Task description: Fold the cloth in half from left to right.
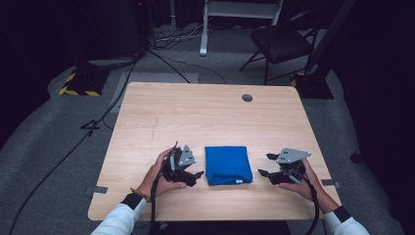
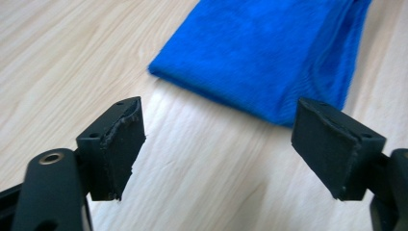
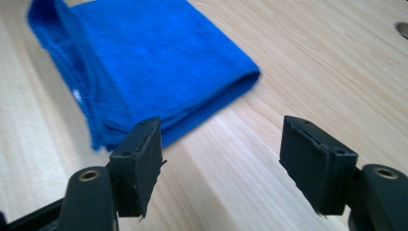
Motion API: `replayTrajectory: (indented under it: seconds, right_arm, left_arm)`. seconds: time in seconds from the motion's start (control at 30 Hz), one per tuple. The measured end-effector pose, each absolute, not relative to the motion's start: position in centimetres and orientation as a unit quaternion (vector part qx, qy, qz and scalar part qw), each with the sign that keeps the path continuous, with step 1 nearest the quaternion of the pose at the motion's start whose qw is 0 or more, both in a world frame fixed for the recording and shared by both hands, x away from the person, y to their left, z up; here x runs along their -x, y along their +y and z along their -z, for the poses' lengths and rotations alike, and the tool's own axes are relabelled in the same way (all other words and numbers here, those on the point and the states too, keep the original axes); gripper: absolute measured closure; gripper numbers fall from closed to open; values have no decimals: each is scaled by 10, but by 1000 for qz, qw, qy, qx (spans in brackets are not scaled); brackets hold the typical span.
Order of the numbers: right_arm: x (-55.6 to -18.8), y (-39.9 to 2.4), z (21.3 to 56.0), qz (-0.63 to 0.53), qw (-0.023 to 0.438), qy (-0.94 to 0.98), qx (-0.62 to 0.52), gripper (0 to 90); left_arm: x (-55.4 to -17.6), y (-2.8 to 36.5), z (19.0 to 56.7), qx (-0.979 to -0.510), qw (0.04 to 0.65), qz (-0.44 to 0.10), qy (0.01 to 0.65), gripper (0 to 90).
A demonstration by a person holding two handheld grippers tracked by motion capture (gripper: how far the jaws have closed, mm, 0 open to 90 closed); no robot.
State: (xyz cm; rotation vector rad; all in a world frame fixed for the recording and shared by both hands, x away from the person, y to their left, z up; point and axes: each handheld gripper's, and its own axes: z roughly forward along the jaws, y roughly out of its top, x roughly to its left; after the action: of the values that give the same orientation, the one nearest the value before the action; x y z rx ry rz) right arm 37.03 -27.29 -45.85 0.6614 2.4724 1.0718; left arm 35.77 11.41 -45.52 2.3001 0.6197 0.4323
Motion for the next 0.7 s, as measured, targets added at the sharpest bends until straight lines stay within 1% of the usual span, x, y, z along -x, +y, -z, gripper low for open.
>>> replayTrajectory:
  seconds: [0.07,0.33,0.7]
  right_arm:
    - [-372,-279,457,-377,189,873,-245,316]
    - [-375,-303,455,-360,218,866,-270,302]
    - [-370,-337,460,-351,231,855,-304,294]
  left_arm:
    - [-359,121,456,-890,342,-179,244,190]
    - [-361,150,457,-883,333,-192,269,195]
    - [-349,179,464,-880,307,-215,293,200]
